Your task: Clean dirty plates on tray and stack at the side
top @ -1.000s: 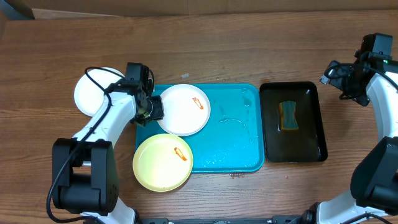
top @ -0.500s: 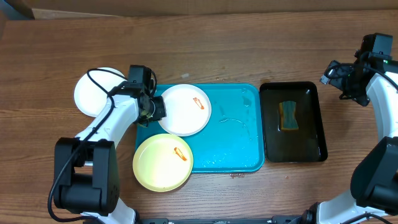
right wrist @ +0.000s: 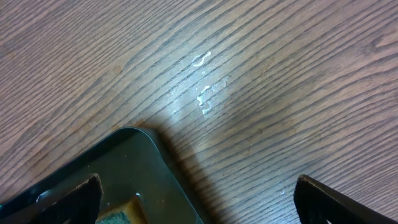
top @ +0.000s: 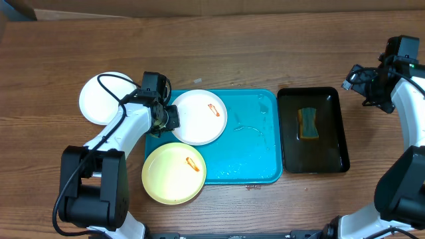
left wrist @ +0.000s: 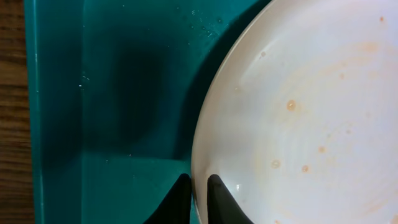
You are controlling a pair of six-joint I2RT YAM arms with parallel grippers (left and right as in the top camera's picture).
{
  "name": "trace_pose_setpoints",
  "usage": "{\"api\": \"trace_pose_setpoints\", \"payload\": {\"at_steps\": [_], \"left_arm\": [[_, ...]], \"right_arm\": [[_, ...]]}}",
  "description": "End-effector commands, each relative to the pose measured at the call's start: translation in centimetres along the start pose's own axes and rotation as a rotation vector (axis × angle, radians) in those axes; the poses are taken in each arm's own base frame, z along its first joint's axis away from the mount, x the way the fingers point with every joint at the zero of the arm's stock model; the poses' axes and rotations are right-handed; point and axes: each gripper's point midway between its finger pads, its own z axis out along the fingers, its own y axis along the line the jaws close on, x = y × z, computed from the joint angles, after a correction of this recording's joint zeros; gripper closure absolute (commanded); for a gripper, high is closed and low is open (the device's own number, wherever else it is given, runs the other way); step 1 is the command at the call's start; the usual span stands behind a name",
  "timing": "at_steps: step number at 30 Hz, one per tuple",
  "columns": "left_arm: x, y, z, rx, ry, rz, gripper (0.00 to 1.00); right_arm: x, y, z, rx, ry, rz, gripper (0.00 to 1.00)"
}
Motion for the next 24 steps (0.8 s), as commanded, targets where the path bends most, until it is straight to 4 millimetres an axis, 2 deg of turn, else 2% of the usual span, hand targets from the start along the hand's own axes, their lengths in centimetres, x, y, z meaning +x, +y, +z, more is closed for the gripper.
{"api": "trace_pose_setpoints", "payload": {"at_steps": [1, 7, 19, 24], "left_arm": [[0.8, -0.9, 0.4, 0.038, 0.029, 0.006, 0.89], [1.4, -2.4, 0.5, 0.05, 0.037, 0.044, 0.88], [3.8, -6.9, 0.6, 0.08, 0.057, 0.185, 0.87], [3.3, -6.9, 0.7, 0.024, 0.01, 0.215, 0.78]], "right_arm": [[-0.1, 0.0, 0.0, 0.004, -0.006, 0.004, 0.0], [-0.1, 0.0, 0.0, 0.004, -0.006, 0.004, 0.0], [-0.1, 0.0, 0.0, 0.004, -0.006, 0.004, 0.0], [-0.1, 0.0, 0.0, 0.004, -0.006, 0.004, 0.0]]}}
